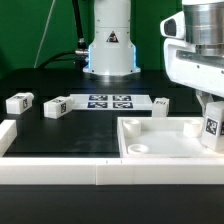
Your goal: Assemble one leg
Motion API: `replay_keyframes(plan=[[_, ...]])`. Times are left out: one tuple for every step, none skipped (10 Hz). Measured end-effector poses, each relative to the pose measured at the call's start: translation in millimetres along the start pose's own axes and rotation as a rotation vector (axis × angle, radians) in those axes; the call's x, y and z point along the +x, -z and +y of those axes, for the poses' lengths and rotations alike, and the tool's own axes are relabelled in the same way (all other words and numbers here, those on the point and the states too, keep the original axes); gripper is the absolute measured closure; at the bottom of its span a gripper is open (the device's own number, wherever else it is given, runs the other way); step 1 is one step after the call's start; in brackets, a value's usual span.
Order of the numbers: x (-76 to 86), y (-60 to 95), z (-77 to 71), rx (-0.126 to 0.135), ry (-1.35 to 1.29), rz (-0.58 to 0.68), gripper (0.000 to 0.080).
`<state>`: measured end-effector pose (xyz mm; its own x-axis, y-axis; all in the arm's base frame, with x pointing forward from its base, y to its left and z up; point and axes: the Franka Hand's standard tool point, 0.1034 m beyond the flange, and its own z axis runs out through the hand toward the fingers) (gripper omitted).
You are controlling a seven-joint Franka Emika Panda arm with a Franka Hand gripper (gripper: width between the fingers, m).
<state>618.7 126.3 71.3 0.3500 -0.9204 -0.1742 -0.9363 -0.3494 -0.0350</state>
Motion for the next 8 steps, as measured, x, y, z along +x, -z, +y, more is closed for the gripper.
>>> replay_keyframes(plan=[[-0.1,-0.3,0.0,-0.001,0.036,0.000,0.0506],[0.5,-0.8,-0.5,-0.011,0.149,-0.007,0.0318],[-0.6,-0.6,-1.8,-0.009,0.156,-0.008,0.0201],[-0.4,-0.9,-1.5,-0.012,0.268,-0.005,0.0201],[-0.5,-1.3,-1.3,-0.013,0.417,-0.006,0.0161],[0.3,-1.6,-0.9,-0.015,0.551,-0.005,0.0152],[-0.1,-1.6,-1.5,-0.020,0.665,-0.002,0.0152],[-0.2,-0.2,-3.3,-0.020,0.753,0.001,0.0152]])
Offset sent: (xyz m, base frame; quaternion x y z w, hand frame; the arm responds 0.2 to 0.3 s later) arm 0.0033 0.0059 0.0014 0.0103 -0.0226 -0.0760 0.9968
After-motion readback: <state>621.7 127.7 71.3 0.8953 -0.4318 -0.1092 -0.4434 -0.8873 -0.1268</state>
